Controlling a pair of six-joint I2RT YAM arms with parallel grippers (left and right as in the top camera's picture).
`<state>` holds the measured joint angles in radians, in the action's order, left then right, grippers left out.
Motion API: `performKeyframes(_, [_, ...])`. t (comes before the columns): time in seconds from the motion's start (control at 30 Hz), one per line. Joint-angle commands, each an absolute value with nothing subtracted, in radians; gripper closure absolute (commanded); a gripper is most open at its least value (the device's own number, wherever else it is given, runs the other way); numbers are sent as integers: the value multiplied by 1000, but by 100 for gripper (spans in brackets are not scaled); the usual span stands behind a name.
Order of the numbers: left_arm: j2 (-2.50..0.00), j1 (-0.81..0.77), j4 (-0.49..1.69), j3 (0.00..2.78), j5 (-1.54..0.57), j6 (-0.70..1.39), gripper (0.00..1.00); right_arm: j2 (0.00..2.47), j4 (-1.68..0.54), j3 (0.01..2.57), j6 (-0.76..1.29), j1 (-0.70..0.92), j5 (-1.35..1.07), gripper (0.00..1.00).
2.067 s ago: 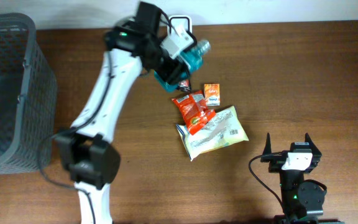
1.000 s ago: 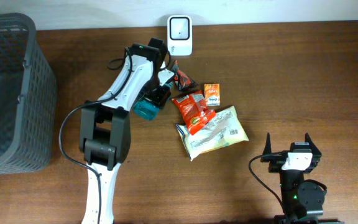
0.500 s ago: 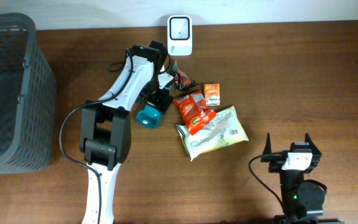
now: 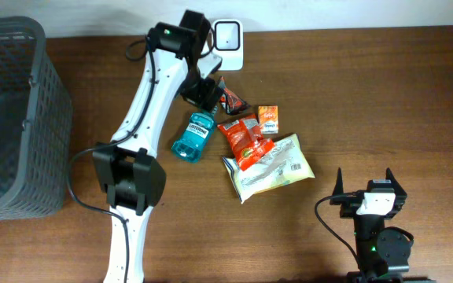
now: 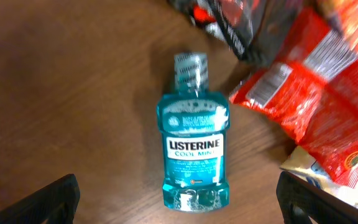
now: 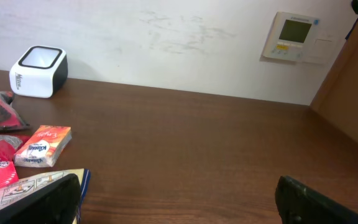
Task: Scan the item barcode
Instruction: 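Withdraw the left gripper back toward the basket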
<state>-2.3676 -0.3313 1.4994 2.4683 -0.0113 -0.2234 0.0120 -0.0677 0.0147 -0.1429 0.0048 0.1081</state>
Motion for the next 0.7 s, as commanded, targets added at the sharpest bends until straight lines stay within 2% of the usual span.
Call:
performKeyframes(0.0, [-2373,-298,1499,2498,-22,-224,1,6,-70,6,-150,13,117,2])
performKeyframes(0.2, [-2373,-249,1523,2489,-30,-207,1,6,-70,6,-150,13,117,2])
performKeyframes(0.33, [-2372,-184,1521,2492,-35,-99,1,6,-70,6,-150,13,117,2])
performKeyframes(0.43, [-2358,-128,1575,2513,-120,-93,1,6,-70,6,-150,13,117,2])
performKeyframes(0.67, [-2225,-49,1650,2552,-180,-94,1,6,-70,6,-150,13,117,2])
